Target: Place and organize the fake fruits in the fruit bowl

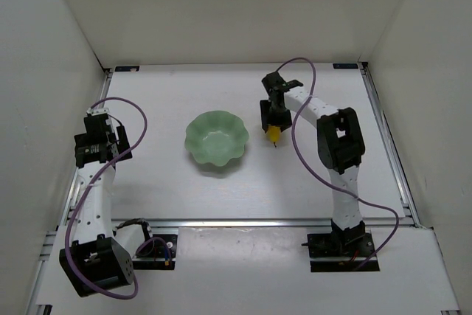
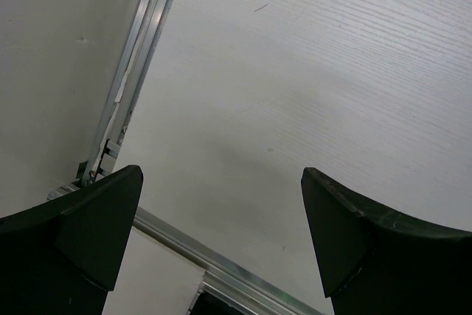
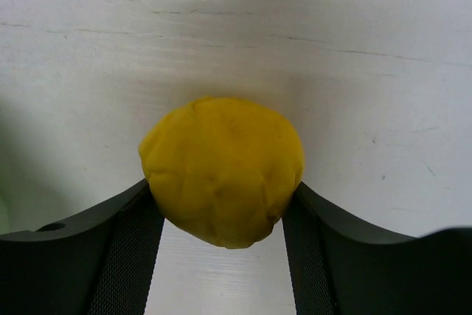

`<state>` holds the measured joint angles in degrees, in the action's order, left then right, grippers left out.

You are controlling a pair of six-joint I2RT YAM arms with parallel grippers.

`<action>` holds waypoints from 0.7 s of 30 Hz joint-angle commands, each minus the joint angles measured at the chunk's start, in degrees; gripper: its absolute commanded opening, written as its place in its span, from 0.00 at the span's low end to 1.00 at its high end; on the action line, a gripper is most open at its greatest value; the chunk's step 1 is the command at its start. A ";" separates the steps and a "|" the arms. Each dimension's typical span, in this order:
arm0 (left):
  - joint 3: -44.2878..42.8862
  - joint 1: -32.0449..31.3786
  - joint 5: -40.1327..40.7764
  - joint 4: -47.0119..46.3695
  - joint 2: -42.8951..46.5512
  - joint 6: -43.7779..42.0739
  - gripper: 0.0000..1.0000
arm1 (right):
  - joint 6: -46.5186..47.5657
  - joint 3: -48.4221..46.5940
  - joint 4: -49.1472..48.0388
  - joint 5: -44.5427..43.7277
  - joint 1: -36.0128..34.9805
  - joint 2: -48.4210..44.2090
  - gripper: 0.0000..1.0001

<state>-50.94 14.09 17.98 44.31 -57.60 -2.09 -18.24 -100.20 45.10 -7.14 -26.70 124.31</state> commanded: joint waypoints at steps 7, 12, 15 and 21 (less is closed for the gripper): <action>1.02 0.24 -0.49 -0.98 1.53 -0.02 1.00 | 1.63 -4.11 0.07 -6.14 -5.29 -14.88 0.10; 1.02 0.24 -1.01 -0.98 0.92 -0.02 1.00 | 1.10 -5.27 -1.50 5.26 -12.05 -15.77 0.12; 0.49 0.24 -1.01 -0.98 0.91 -0.02 1.00 | 1.80 -6.84 -2.04 8.45 -16.71 -11.47 0.26; 0.49 0.24 -1.01 -0.98 0.91 -0.02 1.00 | 3.12 -13.08 -2.04 11.36 -20.41 -7.94 1.00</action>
<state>-50.04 14.09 17.63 44.12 -57.54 -2.09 -17.12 -109.38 42.65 1.48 -47.40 116.01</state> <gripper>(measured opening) 0.998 0.934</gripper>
